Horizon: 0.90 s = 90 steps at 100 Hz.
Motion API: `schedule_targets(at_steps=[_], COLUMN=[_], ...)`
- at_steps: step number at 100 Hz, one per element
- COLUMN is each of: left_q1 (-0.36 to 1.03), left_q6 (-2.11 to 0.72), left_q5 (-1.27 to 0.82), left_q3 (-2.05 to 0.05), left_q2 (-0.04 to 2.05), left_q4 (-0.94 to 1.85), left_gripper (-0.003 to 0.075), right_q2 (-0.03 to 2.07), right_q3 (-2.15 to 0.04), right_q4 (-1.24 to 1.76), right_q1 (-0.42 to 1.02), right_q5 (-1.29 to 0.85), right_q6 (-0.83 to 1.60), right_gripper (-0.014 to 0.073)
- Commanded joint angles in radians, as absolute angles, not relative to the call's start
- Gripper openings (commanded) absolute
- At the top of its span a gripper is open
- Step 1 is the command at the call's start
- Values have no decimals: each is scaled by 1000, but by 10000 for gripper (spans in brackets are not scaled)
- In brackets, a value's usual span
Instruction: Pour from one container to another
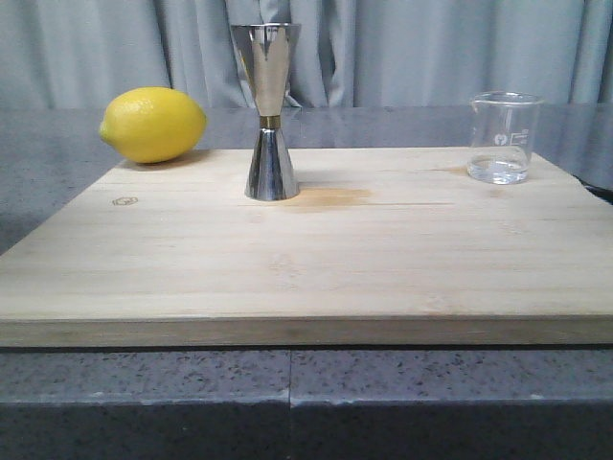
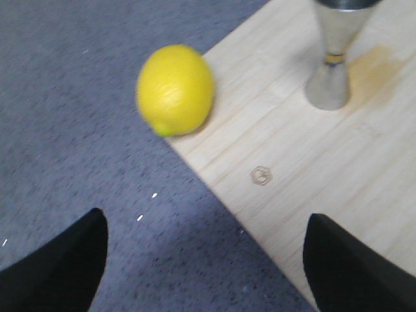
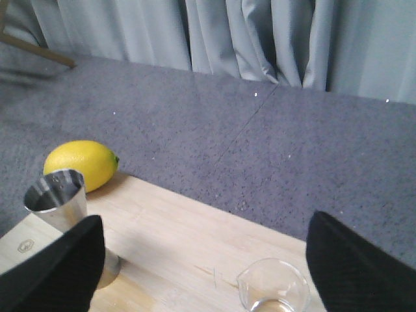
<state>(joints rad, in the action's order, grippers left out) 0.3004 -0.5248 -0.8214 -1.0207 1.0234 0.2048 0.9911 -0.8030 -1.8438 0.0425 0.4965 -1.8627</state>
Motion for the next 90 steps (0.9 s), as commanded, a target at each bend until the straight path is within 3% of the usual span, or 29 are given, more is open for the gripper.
schedule_targets(at_steps=[1,18,51,90], left_q1=[274,198,94,94], left_q6=[-297,-90,-26,0], left_q5=[-784,-823,-826,-735], left_q3=[-1047,-1047,-1030,-904], left_q2=[975,926,806,677], left_q4=[92,-16,-18,-12], left_gripper=[568,568,560,435], right_q2=[929,850,660,474], right_q3=[-838,-837,-717,-531], right_q4=[-1860,-1860,-1860,-1860], right_q1=[36,36,36,36], right_q5=[453,427,242,107], right_q6=[-1888,-1943,-2055,-2144], right_gripper=[584,584,583,583])
